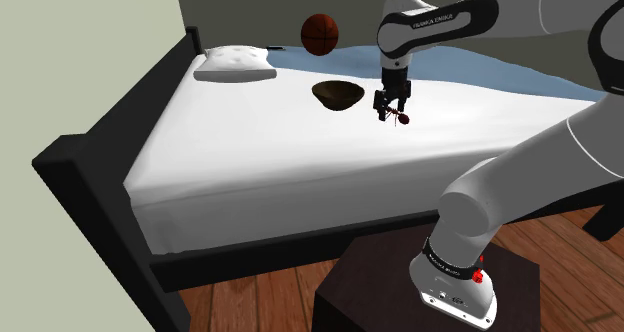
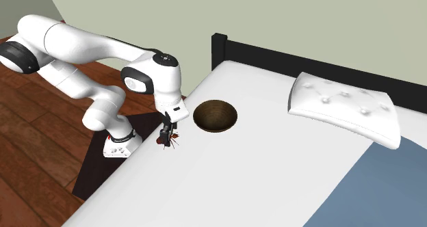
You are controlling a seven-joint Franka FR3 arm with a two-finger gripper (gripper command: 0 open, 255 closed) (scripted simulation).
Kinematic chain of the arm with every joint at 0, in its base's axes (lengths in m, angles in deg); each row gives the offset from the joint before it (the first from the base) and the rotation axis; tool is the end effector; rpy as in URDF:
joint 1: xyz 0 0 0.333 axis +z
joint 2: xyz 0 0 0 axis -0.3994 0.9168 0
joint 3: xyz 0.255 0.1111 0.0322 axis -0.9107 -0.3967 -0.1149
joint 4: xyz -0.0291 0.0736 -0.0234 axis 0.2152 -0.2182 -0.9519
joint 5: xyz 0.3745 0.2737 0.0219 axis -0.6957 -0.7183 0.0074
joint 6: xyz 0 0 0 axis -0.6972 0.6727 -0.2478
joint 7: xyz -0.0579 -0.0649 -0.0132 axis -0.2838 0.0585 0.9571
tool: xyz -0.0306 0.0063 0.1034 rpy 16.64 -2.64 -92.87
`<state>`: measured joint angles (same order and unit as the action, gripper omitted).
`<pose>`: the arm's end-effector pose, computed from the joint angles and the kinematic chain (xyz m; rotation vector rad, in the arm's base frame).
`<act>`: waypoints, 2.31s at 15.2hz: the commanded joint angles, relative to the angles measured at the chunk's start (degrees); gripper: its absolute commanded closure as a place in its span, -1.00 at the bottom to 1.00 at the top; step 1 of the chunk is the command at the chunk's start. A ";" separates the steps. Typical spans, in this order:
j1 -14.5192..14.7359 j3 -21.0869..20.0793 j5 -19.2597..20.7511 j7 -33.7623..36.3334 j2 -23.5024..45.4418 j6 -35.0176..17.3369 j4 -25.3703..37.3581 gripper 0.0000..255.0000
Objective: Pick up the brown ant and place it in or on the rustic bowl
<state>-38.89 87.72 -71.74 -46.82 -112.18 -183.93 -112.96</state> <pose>0.4078 -0.2556 0.4374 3.0040 -0.4545 -0.1791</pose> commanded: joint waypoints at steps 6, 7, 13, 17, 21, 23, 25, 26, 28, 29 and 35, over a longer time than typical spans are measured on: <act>-0.10 0.24 0.19 0.02 0.18 -1.18 -0.97 -1.00; -0.10 0.24 0.19 0.02 0.18 -1.18 -0.97 -1.00; -0.10 0.24 0.19 0.02 0.18 -1.17 -0.96 1.00; -0.10 0.24 0.19 0.02 0.18 -1.17 -0.96 1.00; -0.02 -0.05 -0.05 -0.27 -0.16 1.18 1.06 1.00; 0.03 -0.23 -0.21 -0.47 -0.32 2.73 2.47 1.00; 0.08 -0.41 -0.36 -0.66 -0.42 4.27 3.92 1.00; 0.11 -0.50 -0.43 -0.76 -0.45 5.03 4.66 1.00; 0.16 -0.66 -0.58 -0.96 -0.47 6.55 6.17 1.00; 0.18 -0.75 -0.65 -1.07 -0.46 7.31 6.94 1.00; 0.34 -1.20 -1.04 -1.70 -0.13 11.79 11.78 1.00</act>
<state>-38.61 86.57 -72.69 -48.39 -112.62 -172.84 -102.19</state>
